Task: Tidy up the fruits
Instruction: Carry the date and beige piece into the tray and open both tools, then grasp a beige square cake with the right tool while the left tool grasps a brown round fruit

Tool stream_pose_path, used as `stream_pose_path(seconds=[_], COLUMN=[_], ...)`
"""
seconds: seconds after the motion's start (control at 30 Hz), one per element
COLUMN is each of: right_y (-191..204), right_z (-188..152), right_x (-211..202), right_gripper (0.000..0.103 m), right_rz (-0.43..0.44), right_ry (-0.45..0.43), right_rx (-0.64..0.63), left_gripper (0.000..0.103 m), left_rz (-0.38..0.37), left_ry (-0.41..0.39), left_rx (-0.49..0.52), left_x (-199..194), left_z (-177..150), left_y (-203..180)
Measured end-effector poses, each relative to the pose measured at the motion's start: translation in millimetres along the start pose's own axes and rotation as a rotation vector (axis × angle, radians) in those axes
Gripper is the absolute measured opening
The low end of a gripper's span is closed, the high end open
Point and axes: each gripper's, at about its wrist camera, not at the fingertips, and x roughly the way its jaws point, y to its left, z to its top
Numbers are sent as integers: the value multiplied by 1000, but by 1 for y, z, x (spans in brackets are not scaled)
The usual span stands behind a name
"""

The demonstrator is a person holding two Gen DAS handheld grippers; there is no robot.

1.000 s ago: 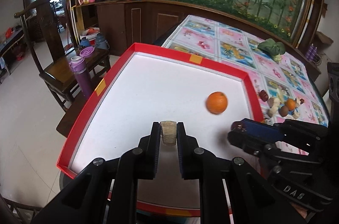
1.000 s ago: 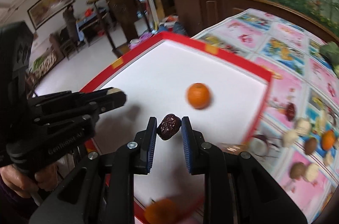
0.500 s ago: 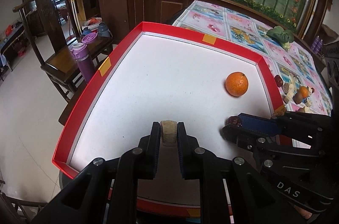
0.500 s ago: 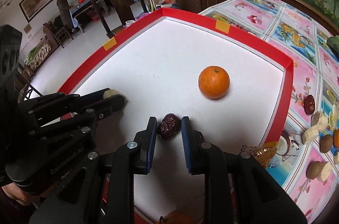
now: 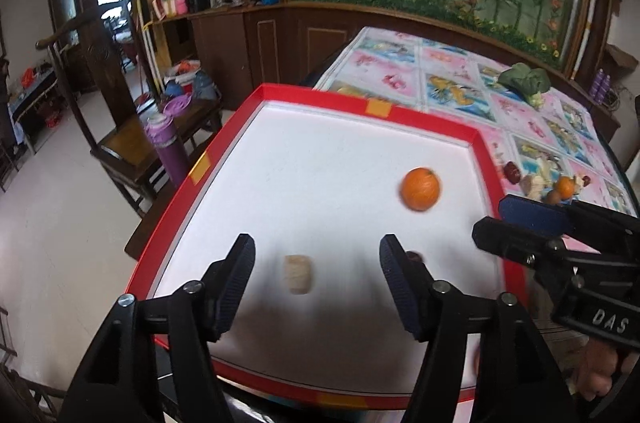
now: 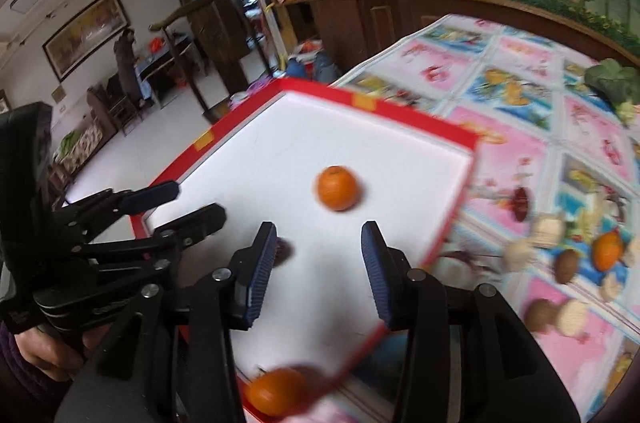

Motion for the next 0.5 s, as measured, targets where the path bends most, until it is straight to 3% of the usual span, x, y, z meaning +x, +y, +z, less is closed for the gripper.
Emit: stream_pose_path(seconds=[0.27, 0.5], right_y=[-71, -116], right_z=[-29, -52], right_x=[-52, -67], right_gripper=[47, 47], right_rz=[-141, -239], right_ry=[-45, 3], right_rx=[87, 148], left_gripper=[69, 70], left_rz=[-113, -225], left_ry=[-42, 11], left_rx=[147, 261], left_x=[-19, -12], left_z=[3, 1], left_y=[-60, -117])
